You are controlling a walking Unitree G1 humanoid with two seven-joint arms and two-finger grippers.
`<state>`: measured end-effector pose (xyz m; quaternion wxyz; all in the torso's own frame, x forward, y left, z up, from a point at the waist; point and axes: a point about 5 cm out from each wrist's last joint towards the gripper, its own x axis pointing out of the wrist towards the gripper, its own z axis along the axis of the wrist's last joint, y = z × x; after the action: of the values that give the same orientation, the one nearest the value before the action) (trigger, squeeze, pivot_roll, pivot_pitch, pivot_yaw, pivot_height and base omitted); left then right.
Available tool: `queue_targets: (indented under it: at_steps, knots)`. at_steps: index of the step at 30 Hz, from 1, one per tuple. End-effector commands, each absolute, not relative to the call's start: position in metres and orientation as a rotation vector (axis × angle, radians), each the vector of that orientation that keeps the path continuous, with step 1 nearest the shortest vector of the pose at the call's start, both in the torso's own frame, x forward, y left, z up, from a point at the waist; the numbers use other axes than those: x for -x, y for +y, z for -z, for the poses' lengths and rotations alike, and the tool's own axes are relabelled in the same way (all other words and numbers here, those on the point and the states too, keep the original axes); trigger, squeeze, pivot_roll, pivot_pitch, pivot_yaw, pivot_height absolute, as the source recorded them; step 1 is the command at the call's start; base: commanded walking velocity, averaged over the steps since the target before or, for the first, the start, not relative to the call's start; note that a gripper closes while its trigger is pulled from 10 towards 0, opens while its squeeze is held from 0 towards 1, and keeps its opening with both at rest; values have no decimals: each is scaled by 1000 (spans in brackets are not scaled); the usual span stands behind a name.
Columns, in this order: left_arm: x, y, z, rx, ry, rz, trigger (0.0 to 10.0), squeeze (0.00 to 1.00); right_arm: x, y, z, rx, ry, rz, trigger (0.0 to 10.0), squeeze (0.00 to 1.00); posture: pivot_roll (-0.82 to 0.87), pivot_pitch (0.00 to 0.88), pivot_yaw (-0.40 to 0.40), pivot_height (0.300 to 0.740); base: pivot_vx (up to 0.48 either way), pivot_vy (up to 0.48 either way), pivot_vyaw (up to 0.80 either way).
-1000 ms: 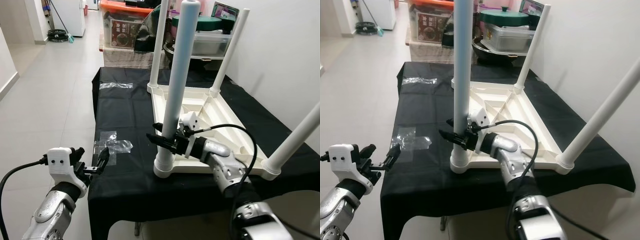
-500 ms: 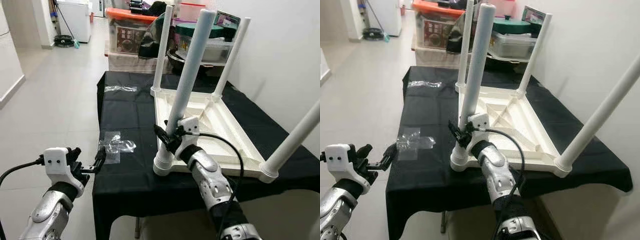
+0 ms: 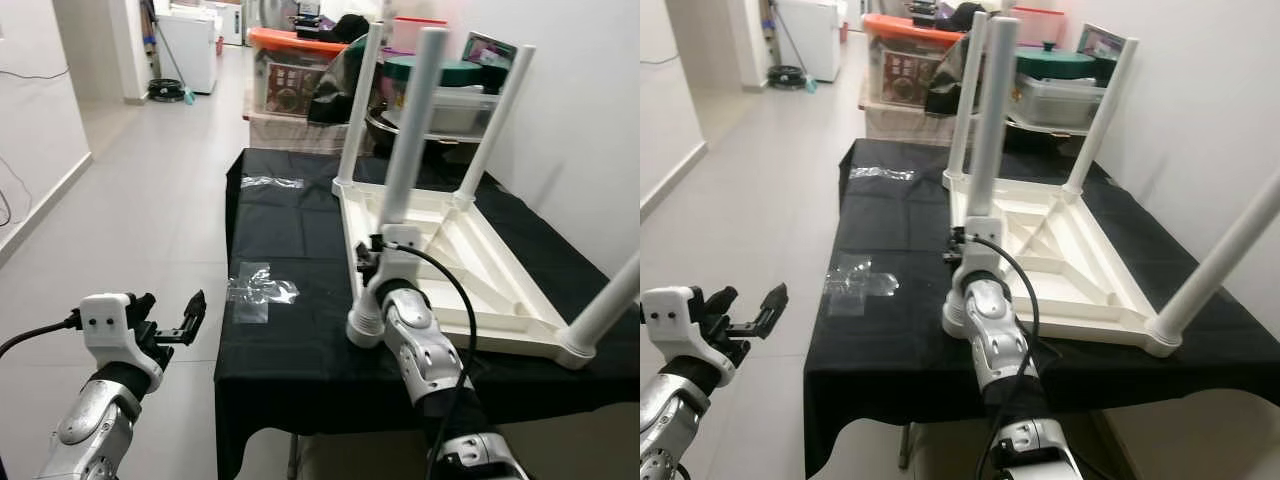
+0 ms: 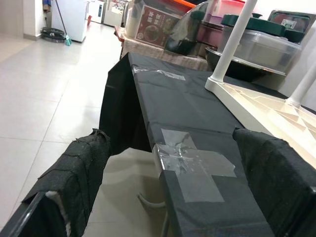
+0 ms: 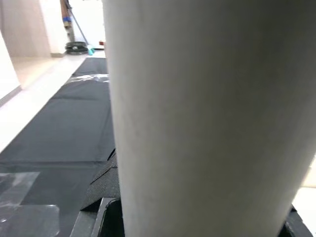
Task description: Building children table
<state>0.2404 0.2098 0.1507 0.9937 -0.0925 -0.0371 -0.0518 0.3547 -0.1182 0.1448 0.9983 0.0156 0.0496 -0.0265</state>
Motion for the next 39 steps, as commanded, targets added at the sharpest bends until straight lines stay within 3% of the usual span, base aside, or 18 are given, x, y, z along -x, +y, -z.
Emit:
queue_targets:
  at_steps: [1, 5, 9, 39]
  knots:
    - [-241, 208, -148, 182, -66, 108, 10000, 0, -341, -142, -101, -5, 303, 175, 10000, 0, 124, 0, -121, 740, 0, 0, 0]
    - [-242, 209, -147, 179, -63, 106, 10000, 0, -340, -147, -102, -39, 300, 234, 10000, 0, 118, 0, -114, 740, 0, 0, 0]
    - [-245, 210, -148, 172, -64, 104, 10000, 0, -341, -156, -102, -220, 265, 331, 10000, 0, 112, 0, -107, 740, 0, 0, 0]
    - [-248, 214, -150, 155, -65, 111, 10000, 0, -340, -157, -121, -250, 85, 374, 10000, 0, 117, 0, -86, 740, 0, 0, 0]
